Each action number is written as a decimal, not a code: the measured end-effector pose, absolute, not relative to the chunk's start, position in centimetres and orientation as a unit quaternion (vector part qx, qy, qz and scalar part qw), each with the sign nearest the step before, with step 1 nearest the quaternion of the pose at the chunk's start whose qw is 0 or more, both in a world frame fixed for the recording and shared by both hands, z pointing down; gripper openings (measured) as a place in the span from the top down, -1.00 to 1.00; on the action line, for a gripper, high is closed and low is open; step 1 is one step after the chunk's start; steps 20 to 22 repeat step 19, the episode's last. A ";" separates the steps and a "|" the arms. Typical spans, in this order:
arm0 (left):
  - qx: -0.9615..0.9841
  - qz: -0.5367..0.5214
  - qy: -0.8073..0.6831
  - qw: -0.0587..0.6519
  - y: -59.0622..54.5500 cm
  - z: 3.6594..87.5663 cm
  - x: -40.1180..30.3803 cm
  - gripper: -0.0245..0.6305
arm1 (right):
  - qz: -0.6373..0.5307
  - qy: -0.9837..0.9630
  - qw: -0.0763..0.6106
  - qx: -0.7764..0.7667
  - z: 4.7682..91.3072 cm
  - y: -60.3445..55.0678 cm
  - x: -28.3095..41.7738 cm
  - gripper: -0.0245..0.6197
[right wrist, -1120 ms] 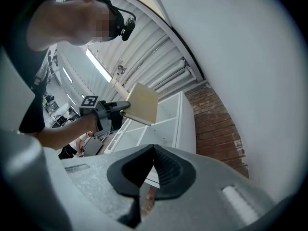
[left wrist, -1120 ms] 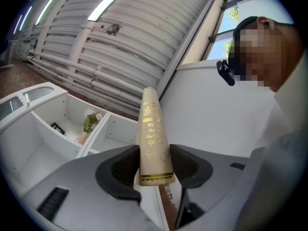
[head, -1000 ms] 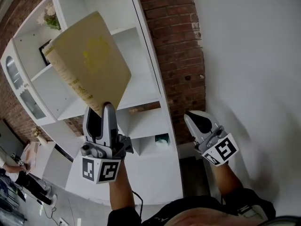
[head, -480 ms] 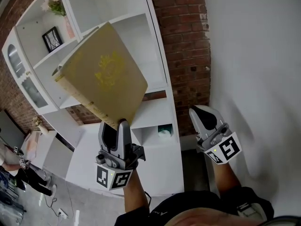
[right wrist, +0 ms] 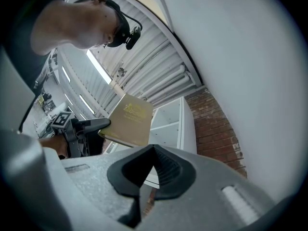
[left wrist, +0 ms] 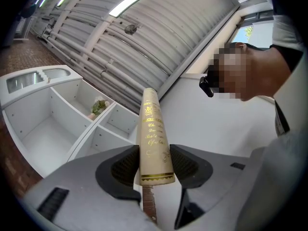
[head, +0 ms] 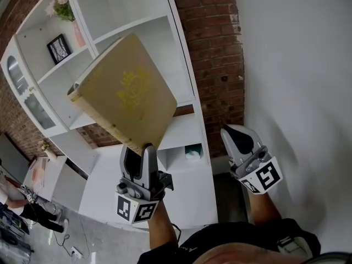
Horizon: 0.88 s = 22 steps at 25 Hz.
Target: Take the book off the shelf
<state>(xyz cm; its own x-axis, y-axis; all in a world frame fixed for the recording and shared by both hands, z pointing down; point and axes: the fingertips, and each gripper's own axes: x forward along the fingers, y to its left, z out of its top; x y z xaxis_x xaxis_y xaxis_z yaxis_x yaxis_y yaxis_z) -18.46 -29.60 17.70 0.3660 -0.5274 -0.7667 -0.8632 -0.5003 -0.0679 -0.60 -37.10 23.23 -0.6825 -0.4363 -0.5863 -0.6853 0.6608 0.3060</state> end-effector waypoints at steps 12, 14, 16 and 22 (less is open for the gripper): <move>-0.792 0.350 0.440 0.237 -29.4 18.1 -18.6 0.33 | 0.261 0.880 0.234 -0.321 23.3 -36.6 -0.8 0.92; -0.793 0.349 0.440 0.238 -29.4 18.1 -18.6 0.33 | 0.261 0.881 0.233 -0.319 23.4 -36.5 -1.0 0.92; -0.793 0.348 0.440 0.237 -29.4 18.2 -18.6 0.33 | 0.261 0.882 0.231 -0.318 23.5 -36.5 -1.2 0.92; -0.794 0.345 0.441 0.235 -29.5 18.4 -18.5 0.33 | 0.261 0.883 0.230 -0.317 23.6 -36.5 -1.3 0.92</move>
